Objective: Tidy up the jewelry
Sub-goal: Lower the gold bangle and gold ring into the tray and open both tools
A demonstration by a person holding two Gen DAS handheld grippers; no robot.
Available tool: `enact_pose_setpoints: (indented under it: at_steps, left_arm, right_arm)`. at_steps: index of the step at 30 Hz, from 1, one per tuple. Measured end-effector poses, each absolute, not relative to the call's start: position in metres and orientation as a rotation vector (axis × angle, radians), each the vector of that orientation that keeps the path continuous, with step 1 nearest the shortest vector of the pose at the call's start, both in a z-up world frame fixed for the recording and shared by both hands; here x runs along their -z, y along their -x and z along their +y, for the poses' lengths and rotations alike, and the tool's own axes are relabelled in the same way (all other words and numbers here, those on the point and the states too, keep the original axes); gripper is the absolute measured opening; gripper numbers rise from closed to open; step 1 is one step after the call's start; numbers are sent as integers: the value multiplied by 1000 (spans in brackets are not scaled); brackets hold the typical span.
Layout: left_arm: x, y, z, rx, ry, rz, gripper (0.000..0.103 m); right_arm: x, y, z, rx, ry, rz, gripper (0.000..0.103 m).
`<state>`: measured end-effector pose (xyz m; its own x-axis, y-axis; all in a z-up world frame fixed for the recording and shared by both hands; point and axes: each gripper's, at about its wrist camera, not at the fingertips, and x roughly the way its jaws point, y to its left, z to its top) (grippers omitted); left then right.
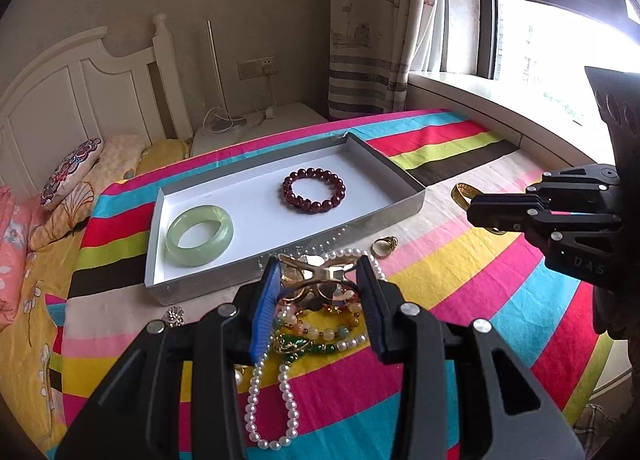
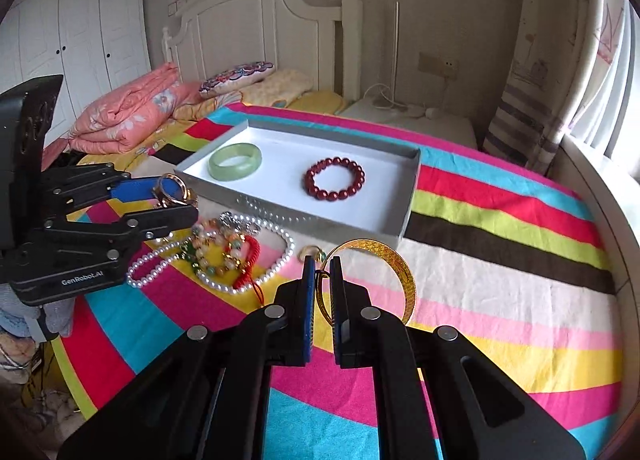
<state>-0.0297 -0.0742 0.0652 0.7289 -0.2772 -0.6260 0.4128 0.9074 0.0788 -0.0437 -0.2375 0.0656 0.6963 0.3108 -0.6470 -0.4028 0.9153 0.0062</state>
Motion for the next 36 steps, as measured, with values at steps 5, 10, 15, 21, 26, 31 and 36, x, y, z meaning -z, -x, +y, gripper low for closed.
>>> enact_pose_setpoints:
  at_steps: [5,10,15,21,26,31,36]
  left_arm:
    - [-75,20,-75,376,-225,645,38]
    - [-88,-5,-72,350,-214,643,38]
    - [-92,-34,-72,319,-215,657,38]
    - [-83,-73,-70,268,-224,698,38]
    - [-71,-107,-67,240,-184,748,38]
    - [-59,-133,-74,215,-201,780,38]
    - [-49,-153,-79,197,-205,807,38]
  right_arm:
    - [-72,29,-226,-398,156,682,7]
    - [-79,3,-214,-393,172,673,7]
    - [-82,-25,-200,-390,183,669,7]
    - [-73,-64,-187,-383,176,701,7]
    - [-58,-93,-185,-373,158,742,7]
    - [-45,-115,-187,-373,130,781,7]
    - [-39,-126,-188,-371,123,796,7]
